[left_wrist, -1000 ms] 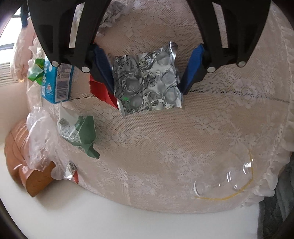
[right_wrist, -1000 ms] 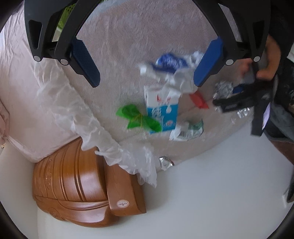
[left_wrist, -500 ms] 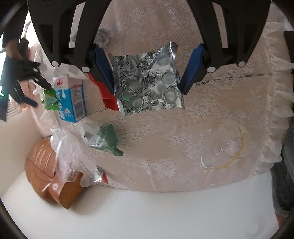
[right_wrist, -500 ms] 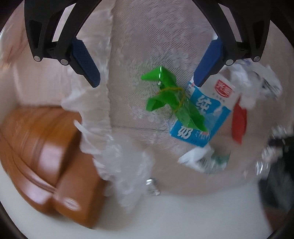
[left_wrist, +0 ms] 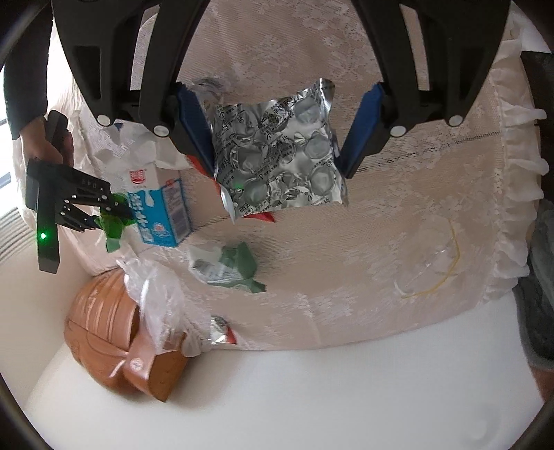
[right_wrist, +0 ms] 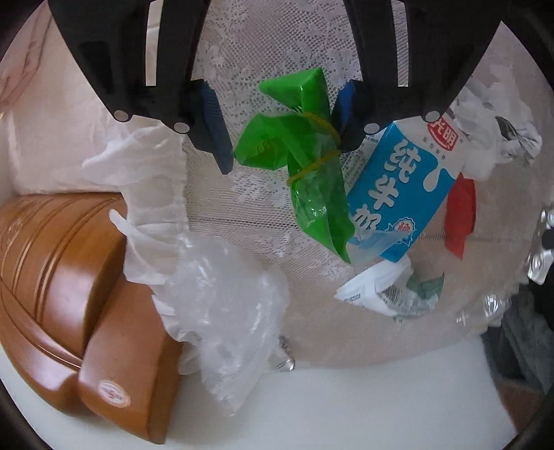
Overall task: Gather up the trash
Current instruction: 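Grasp the green plastic bag with the right tool while left tool holds foil pack, then carry both items to the green wastebasket and open both tools over it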
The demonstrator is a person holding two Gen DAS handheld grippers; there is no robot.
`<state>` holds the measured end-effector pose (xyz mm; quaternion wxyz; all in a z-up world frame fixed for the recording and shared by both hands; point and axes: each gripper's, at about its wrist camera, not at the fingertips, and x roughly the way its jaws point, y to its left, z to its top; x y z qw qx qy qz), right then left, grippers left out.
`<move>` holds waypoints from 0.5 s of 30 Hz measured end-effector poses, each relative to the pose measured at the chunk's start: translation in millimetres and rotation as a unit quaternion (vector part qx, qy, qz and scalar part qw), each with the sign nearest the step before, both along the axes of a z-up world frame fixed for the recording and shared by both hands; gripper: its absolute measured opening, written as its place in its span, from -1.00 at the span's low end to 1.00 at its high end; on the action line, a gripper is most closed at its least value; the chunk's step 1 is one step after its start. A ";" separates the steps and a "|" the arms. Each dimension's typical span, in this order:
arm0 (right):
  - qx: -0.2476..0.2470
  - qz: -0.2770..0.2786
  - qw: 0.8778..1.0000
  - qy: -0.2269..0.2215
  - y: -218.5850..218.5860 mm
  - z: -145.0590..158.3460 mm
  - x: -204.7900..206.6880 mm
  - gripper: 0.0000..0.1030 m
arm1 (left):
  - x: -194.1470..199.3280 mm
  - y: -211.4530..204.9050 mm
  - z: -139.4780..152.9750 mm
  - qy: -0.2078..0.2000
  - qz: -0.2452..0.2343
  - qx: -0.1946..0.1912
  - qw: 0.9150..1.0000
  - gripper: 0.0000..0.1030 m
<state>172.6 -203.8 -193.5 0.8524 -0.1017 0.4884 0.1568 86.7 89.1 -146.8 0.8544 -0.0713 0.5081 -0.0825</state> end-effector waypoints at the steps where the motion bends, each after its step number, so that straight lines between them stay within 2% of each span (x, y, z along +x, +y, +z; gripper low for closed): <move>1: 0.007 -0.010 1.000 -0.005 -3.8 3.4 -3.8 0.02 | -1.6 -3.6 2.6 -0.002 -0.006 -0.002 1.000 0.34; 5: 0.063 -0.079 0.994 -0.041 -33.0 26.7 -36.1 0.02 | -11.6 -15.8 13.5 -0.015 -0.032 -0.003 0.999 0.34; 9: 0.107 -0.150 0.980 -0.077 -61.6 54.2 -97.5 0.02 | -28.8 -37.1 29.2 -0.029 -0.074 -0.004 0.997 0.34; 12: 0.130 -0.200 0.967 -0.090 -82.4 67.1 -157.6 0.02 | -47.8 -64.2 42.0 -0.038 -0.124 -0.013 0.991 0.34; 15: 0.146 -0.256 0.951 -0.088 -107.1 73.1 -226.3 0.02 | -72.5 -101.7 51.9 -0.052 -0.184 -0.027 0.981 0.34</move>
